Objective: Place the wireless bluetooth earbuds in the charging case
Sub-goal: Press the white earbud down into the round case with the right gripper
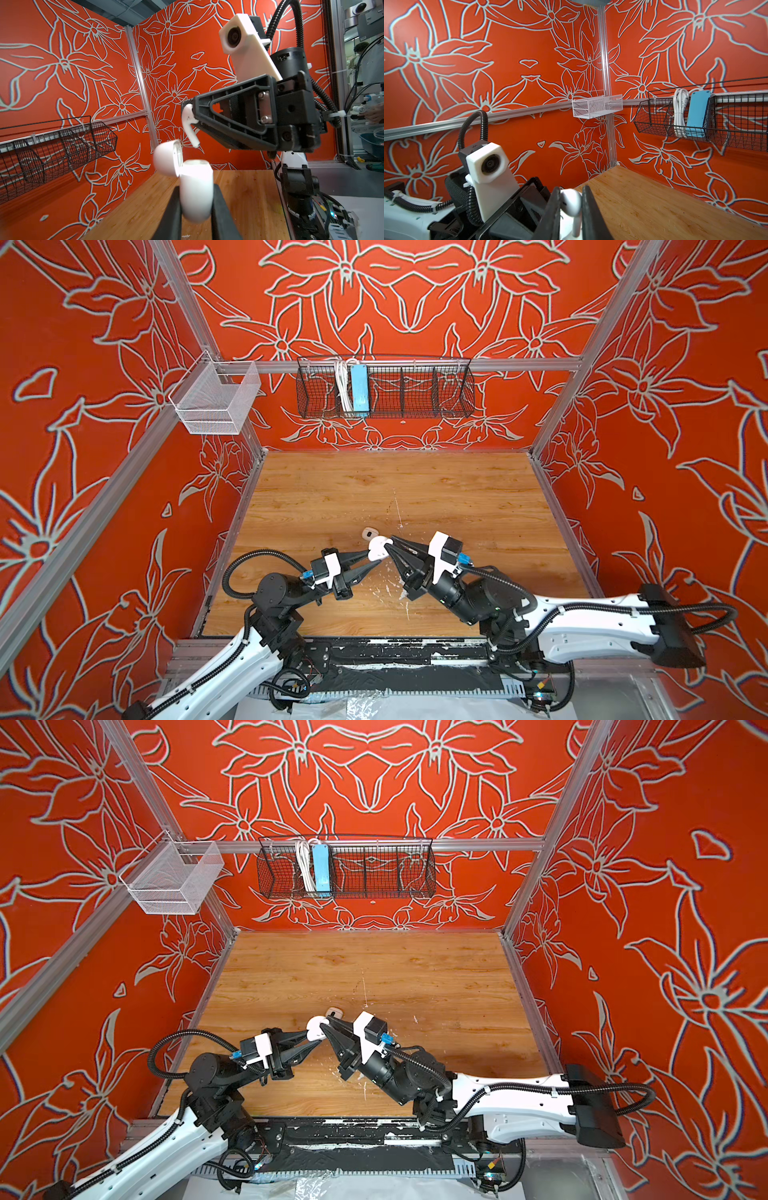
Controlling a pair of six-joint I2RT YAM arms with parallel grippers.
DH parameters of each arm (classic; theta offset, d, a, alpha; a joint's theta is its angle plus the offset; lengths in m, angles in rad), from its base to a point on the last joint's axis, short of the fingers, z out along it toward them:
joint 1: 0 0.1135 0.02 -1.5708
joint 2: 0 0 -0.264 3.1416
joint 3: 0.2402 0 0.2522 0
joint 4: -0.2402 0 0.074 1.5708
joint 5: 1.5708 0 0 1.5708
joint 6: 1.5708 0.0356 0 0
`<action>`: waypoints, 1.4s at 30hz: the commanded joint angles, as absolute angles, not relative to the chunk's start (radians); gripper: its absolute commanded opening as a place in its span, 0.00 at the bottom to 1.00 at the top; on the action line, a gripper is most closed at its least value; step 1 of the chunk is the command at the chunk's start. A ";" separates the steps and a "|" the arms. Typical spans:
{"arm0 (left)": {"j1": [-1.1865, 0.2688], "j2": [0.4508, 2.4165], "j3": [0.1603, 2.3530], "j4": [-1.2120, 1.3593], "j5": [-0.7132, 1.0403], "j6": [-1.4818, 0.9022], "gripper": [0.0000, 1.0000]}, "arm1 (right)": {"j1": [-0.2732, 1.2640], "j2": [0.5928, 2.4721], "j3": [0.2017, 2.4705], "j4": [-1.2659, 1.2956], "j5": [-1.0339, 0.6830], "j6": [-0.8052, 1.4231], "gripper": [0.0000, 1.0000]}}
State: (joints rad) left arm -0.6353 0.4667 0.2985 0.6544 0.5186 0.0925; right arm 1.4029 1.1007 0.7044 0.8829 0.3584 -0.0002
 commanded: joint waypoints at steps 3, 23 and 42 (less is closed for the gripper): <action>-0.643 0.451 0.335 0.666 0.520 0.068 0.00 | 1.409 1.116 0.690 0.961 0.351 0.004 0.16; -0.644 0.422 0.355 0.635 0.472 0.040 0.00 | 1.408 1.187 0.671 1.032 0.352 0.049 0.15; -0.644 0.410 0.353 0.606 0.393 0.017 0.00 | 1.408 1.216 0.659 1.070 0.313 0.064 0.14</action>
